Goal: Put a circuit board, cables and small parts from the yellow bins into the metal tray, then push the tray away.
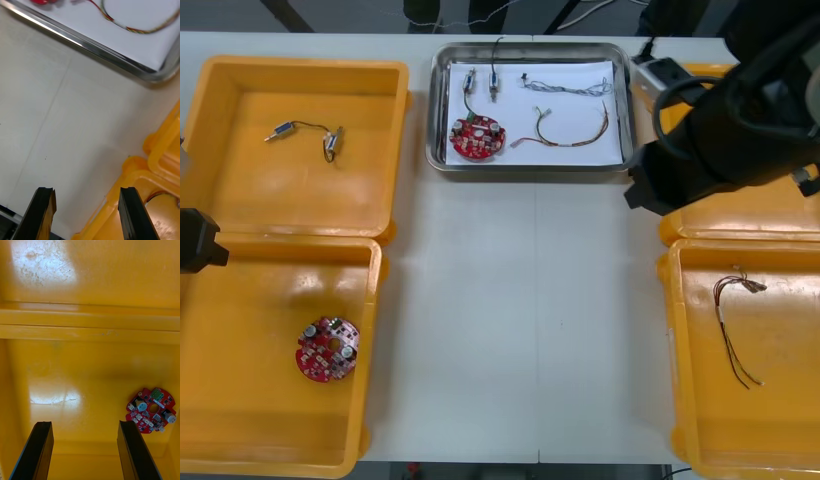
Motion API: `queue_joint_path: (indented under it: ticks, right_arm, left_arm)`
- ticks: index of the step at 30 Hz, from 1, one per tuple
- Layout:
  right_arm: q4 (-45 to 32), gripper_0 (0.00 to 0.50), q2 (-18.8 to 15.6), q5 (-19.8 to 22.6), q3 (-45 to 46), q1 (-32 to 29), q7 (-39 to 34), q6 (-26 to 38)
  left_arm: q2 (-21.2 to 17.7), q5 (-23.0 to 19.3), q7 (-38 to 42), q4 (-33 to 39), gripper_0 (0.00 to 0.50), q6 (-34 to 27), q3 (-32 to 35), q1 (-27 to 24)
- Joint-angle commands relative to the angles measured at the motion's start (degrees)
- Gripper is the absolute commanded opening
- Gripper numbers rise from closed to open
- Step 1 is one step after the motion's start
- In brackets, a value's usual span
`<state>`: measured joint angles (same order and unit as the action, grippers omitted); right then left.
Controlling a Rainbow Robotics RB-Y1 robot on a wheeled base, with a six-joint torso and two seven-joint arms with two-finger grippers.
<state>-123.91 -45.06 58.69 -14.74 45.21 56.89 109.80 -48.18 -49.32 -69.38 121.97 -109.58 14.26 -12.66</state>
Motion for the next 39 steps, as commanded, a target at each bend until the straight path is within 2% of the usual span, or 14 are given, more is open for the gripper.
queue_joint_path:
  ticks: [1, 5, 10, 17, 23, 26, 30, 39]
  right_arm:
    - [-4.7, 0.5, -6.9, 2.4, 7.2, -7.6, -4.8, 0.2]
    - [-7.0, 0.5, -8.7, 3.3, 14.6, -15.2, -7.7, 0.2]
    - [-7.7, 0.5, -8.6, 3.9, 24.1, -23.1, -6.2, 0.2]
    - [-7.6, 0.5, -8.6, 3.2, 34.0, -32.0, 1.9, 0.2]
    - [-7.6, 0.5, -8.6, 1.9, 39.0, -38.9, 8.1, 0.2]
    - [-7.5, 0.5, -8.6, 1.3, 40.2, -41.8, 11.0, 0.2]
    - [-7.0, 0.5, -8.6, 1.2, 41.3, -44.4, 11.2, 0.2]
    - [-2.9, 0.5, -6.9, 0.0, 41.4, -44.6, 12.5, -3.0]
  left_arm:
    - [0.5, 0.4, -4.0, 1.5, 0.5, 0.2, 1.7, 0.8]
    - [0.5, 0.4, -4.0, 1.5, 0.5, 0.2, 1.7, 0.8]
    - [0.5, 0.4, -4.0, 1.5, 0.5, 0.2, 1.7, 0.8]
    - [0.5, 0.4, -4.0, 1.5, 0.5, 0.2, 1.7, 0.8]
    - [0.5, 0.4, -4.0, 1.5, 0.5, 0.2, 1.7, 0.8]
    - [0.5, 0.4, -4.0, 1.5, 0.5, 0.2, 1.7, 0.8]
    - [0.5, 0.4, -4.0, 1.5, 0.5, 0.2, 1.7, 0.8]
    - [0.5, 0.4, -4.0, 1.5, 0.5, 0.2, 1.7, 0.8]
